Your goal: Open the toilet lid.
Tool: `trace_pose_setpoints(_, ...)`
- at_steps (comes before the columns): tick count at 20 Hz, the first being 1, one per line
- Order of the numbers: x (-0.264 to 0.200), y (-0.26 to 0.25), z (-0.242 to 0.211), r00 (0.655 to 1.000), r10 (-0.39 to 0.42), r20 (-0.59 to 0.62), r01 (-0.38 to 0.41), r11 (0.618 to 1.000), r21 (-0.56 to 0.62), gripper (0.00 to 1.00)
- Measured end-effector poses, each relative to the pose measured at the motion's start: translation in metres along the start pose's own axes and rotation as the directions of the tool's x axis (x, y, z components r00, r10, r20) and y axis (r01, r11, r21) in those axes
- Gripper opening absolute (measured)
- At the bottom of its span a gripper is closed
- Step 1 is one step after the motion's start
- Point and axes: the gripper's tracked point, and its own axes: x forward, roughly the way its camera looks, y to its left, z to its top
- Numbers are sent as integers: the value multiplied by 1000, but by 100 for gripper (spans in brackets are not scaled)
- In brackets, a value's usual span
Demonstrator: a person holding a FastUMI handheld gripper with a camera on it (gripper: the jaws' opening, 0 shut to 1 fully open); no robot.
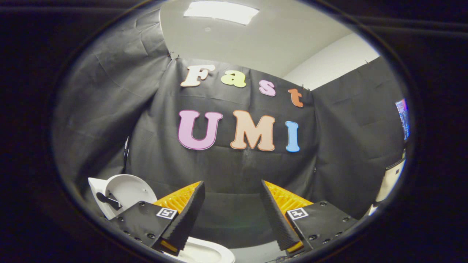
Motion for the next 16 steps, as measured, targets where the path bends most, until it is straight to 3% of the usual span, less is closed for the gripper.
trace_pose_setpoints(16, -37, -79, 5, 997, -83, 7, 83, 996, 36, 97)
